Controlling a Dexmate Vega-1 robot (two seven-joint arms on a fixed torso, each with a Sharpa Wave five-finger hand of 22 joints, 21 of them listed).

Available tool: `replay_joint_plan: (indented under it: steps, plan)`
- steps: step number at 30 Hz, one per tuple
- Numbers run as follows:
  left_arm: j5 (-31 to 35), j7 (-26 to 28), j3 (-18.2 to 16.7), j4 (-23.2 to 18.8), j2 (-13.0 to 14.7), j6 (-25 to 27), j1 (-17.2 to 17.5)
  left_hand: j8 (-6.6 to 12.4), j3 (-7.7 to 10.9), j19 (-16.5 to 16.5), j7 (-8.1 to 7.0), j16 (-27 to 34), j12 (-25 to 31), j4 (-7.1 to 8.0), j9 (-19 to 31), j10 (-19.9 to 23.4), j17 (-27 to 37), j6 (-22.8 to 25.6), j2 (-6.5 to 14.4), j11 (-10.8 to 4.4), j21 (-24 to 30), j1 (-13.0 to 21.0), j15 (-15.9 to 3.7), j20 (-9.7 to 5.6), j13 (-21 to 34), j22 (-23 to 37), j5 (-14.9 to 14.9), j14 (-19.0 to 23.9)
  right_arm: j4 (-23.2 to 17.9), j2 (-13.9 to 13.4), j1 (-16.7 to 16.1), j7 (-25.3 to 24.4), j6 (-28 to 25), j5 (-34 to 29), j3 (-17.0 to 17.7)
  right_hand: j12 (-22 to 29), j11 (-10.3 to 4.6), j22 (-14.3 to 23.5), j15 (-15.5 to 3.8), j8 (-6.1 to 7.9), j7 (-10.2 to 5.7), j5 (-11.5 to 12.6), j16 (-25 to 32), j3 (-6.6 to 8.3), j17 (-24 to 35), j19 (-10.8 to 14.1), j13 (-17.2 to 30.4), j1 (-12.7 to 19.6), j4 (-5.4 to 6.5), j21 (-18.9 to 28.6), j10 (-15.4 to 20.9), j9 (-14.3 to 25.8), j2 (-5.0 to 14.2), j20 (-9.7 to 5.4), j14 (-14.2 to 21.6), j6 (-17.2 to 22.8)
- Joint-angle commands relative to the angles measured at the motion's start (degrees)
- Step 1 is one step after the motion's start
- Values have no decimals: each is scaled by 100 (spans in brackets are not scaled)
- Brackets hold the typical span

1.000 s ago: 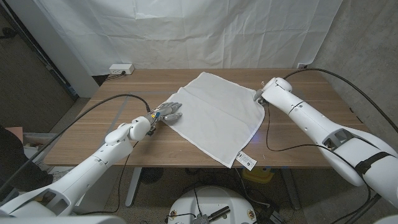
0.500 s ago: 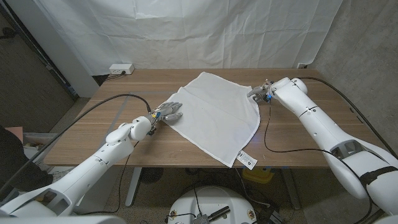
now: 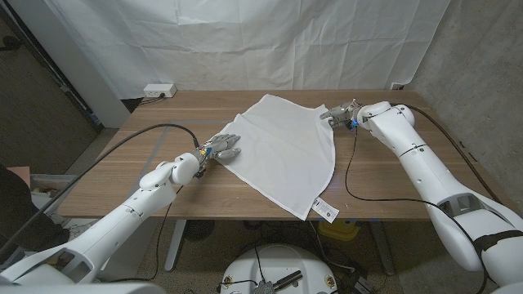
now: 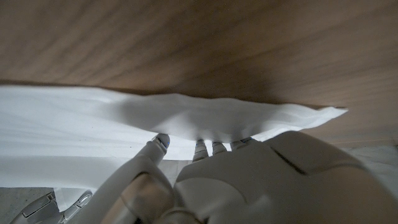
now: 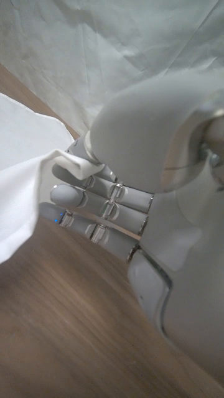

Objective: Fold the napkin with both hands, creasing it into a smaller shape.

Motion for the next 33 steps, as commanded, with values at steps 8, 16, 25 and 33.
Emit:
replay_joint_plan:
  steps: [8,16,25,33]
  plan:
    - [-36,119,-40,36,13,-88,17,23,57,31,-30,23,59,10,22,49,27,-10,300,-24,23,-31,-104,662,15,30,25,-55,-377,93,59,626,-130,545,176,19,48,21,-329,-75,403,-62,-7,84,157,4,0,147,6,115,53,-28,-15,29,106,309]
    - [-60,157,-79,10,40,-113,60,25,67,34,-41,26,62,9,22,51,26,-10,299,-24,17,-37,-121,660,15,31,25,-49,-419,285,-39,747,97,807,367,29,76,27,-330,-109,441,-89,-7,104,266,-15,27,189,11,176,50,-57,-24,21,131,316]
    - [-86,198,-119,-23,72,-159,103,28,78,34,-41,29,70,8,22,66,26,-10,296,-19,8,-46,-109,674,15,31,24,-42,-582,557,-174,637,242,977,505,22,90,34,-324,-143,458,-120,-17,123,387,-18,22,216,26,254,64,-88,-23,9,146,333]
    - [-141,421,-235,-139,121,-290,256,20,81,39,-65,37,63,7,21,40,28,-44,268,-22,-3,-68,-23,766,16,33,19,-19,-697,627,-188,633,299,1015,500,23,90,36,-320,-169,483,-144,-32,135,478,-39,35,220,42,309,65,-107,-22,10,156,340]
